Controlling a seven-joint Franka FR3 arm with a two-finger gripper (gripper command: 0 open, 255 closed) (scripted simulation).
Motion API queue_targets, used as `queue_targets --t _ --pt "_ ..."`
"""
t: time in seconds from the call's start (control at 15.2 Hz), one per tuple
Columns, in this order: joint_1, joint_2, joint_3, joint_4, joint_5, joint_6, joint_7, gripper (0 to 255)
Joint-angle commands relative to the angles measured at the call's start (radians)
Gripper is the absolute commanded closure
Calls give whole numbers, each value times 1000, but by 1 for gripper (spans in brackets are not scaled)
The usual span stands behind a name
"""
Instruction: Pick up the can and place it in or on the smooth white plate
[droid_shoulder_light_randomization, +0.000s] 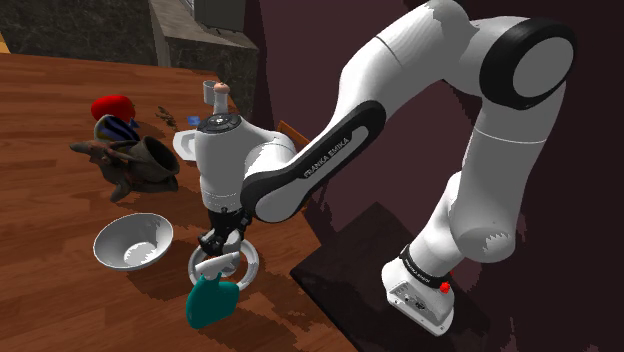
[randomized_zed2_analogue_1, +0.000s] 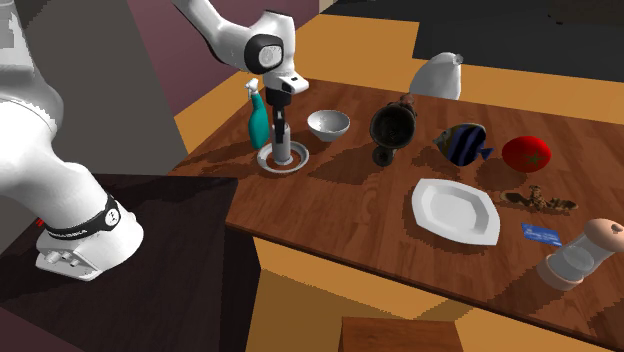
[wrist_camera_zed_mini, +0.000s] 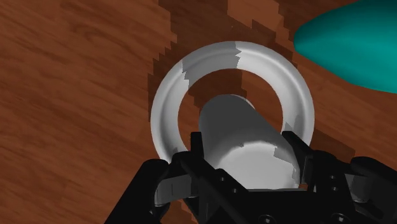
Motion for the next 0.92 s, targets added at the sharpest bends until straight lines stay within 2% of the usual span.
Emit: queue_targets --t 0.0,0.33,0.4,0.73,0.86 --pt "1 3 -1 1 -2 2 1 255" --pt "1 3 -1 1 -2 2 1 255" --pt "1 3 -1 1 -2 2 1 0" --pt "1 3 -1 1 -2 2 1 0" --pt "-9 -45 14 17 29 -57 -20 0"
